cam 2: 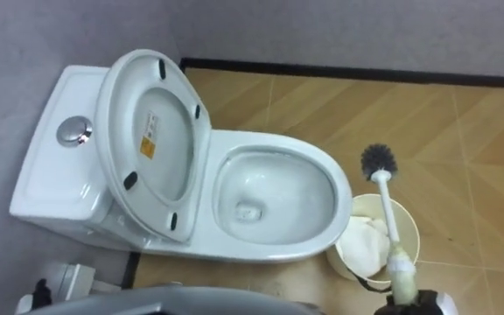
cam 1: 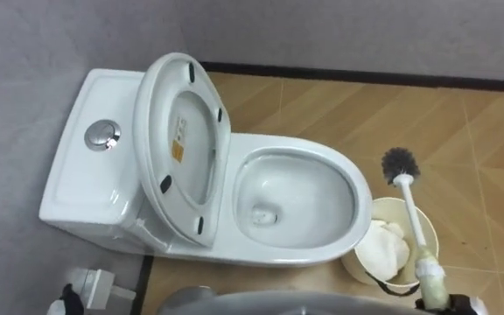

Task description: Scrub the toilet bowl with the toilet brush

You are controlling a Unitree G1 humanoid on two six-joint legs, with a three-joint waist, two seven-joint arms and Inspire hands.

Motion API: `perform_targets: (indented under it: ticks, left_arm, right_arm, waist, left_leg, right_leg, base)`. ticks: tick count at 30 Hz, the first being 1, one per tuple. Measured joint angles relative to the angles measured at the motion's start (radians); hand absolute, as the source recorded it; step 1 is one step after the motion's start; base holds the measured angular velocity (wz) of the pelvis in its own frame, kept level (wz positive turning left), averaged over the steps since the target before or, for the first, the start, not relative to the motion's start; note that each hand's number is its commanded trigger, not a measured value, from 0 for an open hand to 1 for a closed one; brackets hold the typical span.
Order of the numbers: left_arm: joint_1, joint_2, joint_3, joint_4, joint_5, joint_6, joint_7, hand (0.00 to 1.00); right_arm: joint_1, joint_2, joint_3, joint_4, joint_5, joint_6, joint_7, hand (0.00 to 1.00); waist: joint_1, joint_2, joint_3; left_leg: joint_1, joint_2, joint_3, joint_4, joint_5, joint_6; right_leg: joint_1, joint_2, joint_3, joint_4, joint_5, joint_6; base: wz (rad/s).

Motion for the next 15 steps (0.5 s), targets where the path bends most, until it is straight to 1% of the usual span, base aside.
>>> perform_targets:
  ticks: [1,2,6,9,11,15]
  left_arm:
    - [-0.018,0.000,0.000,0.000,0.000,0.001,-0.001,0.00]
    - [-0.035,-0.001,0.000,0.000,0.001,0.003,-0.002,0.00]
    - [-0.066,-0.001,0.000,0.000,0.000,0.005,-0.004,0.00]
    - [-0.081,-0.003,0.000,0.000,0.019,0.007,-0.024,0.00]
    - [-0.076,-0.018,0.020,0.000,0.049,0.023,-0.038,0.00]
    - [-0.074,-0.032,0.039,0.000,0.066,0.039,-0.062,0.00]
  right_arm:
    - [0.003,0.005,-0.001,0.003,-0.011,0.001,-0.001,0.24]
    - [0.003,0.008,-0.001,0.003,-0.016,0.001,-0.001,0.00]
    - [0.008,0.010,0.000,0.021,-0.022,0.002,-0.001,0.00]
    - [0.024,0.011,-0.003,0.023,-0.023,0.002,-0.001,0.00]
    - [0.024,0.014,-0.037,0.024,-0.033,0.016,-0.001,0.00]
    - [0.026,0.019,-0.068,0.024,-0.038,0.035,-0.001,0.00]
  waist:
    - [-0.007,0.002,0.0004]
    - [-0.008,0.007,0.0003]
    - [-0.010,0.015,-0.0001]
    - [-0.026,0.017,-0.0013]
    - [-0.038,0.021,-0.0035]
    - [-0.039,0.024,-0.0049]
  left_leg:
    - [0.000,0.001,0.000,0.000,-0.003,0.001]
    - [0.000,0.001,0.001,0.001,-0.005,0.002]
    - [0.001,0.001,0.018,0.000,-0.006,0.004]
    - [0.005,0.001,0.026,0.001,-0.008,0.006]
    - [0.010,0.001,0.031,-0.002,-0.009,0.006]
    - [0.020,0.002,0.040,-0.008,-0.009,0.006]
  right_leg:
    - [-0.001,0.002,0.007,0.000,0.001,0.001]
    - [-0.003,0.009,0.016,0.000,0.003,0.003]
    - [-0.012,0.011,0.046,0.000,0.009,0.003]
    - [-0.013,0.011,0.055,-0.001,0.010,0.003]
    - [-0.012,0.011,0.060,0.000,0.010,0.004]
    - [-0.011,0.013,0.080,0.000,0.010,0.003]
  base:
    - [-0.08]
    - [-0.10]
    - [-0.16]
    - [-0.08]
    - [-0.08]
    - [-0.12]
